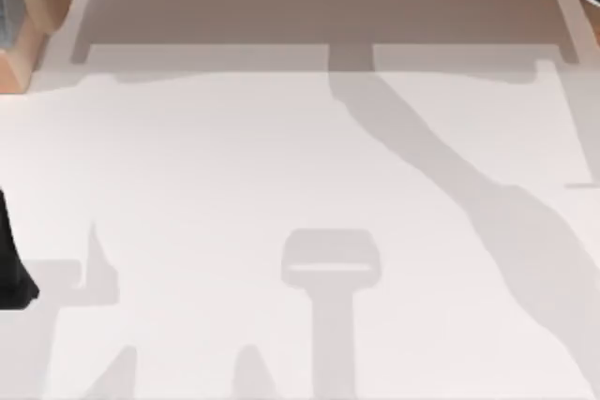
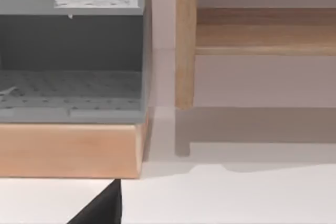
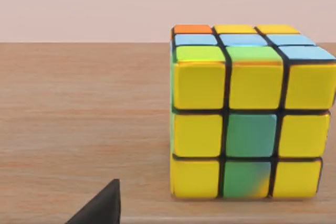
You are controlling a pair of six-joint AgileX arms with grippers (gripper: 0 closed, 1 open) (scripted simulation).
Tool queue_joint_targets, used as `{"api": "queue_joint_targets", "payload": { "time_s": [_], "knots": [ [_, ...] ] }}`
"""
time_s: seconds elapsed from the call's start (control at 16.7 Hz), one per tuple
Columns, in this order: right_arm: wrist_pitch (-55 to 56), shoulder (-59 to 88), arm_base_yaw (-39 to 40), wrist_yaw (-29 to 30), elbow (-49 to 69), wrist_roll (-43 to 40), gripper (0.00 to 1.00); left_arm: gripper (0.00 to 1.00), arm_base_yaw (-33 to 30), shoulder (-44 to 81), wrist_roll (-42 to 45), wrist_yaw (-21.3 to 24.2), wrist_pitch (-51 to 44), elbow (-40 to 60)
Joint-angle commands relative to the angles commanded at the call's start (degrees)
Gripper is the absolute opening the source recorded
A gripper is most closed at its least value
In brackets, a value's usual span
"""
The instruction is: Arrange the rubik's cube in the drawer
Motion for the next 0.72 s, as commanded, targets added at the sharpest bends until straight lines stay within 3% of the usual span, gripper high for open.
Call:
{"api": "queue_joint_targets", "payload": {
  "time_s": [0.72],
  "knots": [
    [-7.2, 13.2, -4.0, -3.9, 21.1, -0.3, 1.0, 1.0, 0.0, 0.0, 0.0, 0.0, 0.0, 0.0]
  ]
}}
